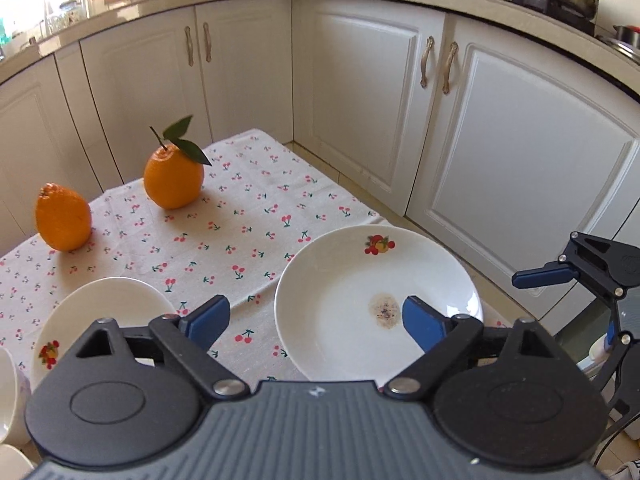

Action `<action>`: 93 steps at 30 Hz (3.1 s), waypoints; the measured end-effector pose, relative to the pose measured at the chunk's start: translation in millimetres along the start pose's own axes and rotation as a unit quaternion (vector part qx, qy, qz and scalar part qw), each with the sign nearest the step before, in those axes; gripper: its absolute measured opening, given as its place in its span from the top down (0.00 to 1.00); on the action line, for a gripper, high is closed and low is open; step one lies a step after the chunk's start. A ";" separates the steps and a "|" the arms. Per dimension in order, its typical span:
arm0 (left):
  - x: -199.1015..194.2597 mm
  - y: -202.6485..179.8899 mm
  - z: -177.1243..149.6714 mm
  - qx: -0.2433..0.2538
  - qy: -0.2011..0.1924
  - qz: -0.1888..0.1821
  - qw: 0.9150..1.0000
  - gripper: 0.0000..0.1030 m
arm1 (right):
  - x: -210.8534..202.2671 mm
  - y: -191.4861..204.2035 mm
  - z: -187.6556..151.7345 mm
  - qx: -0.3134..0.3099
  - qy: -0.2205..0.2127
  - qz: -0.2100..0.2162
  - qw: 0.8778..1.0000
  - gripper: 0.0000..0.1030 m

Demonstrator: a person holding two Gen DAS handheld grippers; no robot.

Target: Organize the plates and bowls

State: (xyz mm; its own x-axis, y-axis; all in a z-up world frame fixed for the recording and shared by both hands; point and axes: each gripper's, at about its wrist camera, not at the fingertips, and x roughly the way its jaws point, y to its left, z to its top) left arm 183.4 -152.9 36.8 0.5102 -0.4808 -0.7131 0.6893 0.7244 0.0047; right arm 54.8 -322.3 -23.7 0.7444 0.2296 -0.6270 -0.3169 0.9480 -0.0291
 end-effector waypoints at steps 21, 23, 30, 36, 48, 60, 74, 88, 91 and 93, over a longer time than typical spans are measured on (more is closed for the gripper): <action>-133.3 -7.0 -170.2 -0.032 -0.070 0.120 0.990 0.04 | -10.9 92.7 21.9 -0.002 0.003 0.014 1.000 0.00; -132.2 -6.0 -185.8 -0.032 -0.059 0.125 0.990 0.04 | -9.1 98.9 24.3 -0.010 0.009 0.014 1.000 0.00; -118.4 5.4 -233.5 -0.061 -0.013 0.099 0.993 0.04 | -1.4 121.1 32.8 -0.019 0.026 0.021 0.999 0.00; -101.9 15.2 -247.5 -0.087 -0.008 0.085 0.993 0.04 | 15.5 138.8 34.7 -0.033 0.055 0.032 0.997 0.00; -88.6 13.7 -241.7 -0.103 -0.034 0.105 0.989 0.00 | 67.1 137.7 39.0 -0.003 0.103 0.120 0.987 0.00; -87.8 12.6 -243.2 -0.108 -0.047 0.108 0.987 0.00 | 98.7 141.4 35.5 -0.028 0.144 0.144 0.979 0.00; -91.3 10.1 -248.3 -0.100 -0.062 0.105 0.988 0.00 | 109.1 145.3 50.4 -0.063 0.159 0.182 0.968 0.00; -89.3 12.7 -240.5 -0.088 -0.043 0.095 0.991 0.00 | 152.8 129.4 90.6 -0.036 0.184 0.280 0.942 0.00; -88.9 11.3 -238.8 -0.081 -0.041 0.095 0.991 0.01 | 159.2 123.8 95.5 -0.014 0.188 0.299 0.935 0.00; -88.6 10.2 -238.2 -0.077 -0.040 0.094 0.992 0.01 | 162.3 120.7 97.9 -0.003 0.189 0.309 0.932 0.00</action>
State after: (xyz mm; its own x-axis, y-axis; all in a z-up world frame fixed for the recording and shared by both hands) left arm 22.8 14.8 -66.9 0.6661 -0.3634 -0.6514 0.4939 0.8693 0.0202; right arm 194.9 -149.0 -52.7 0.1597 0.6363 -0.7548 -0.6205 0.6593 0.4246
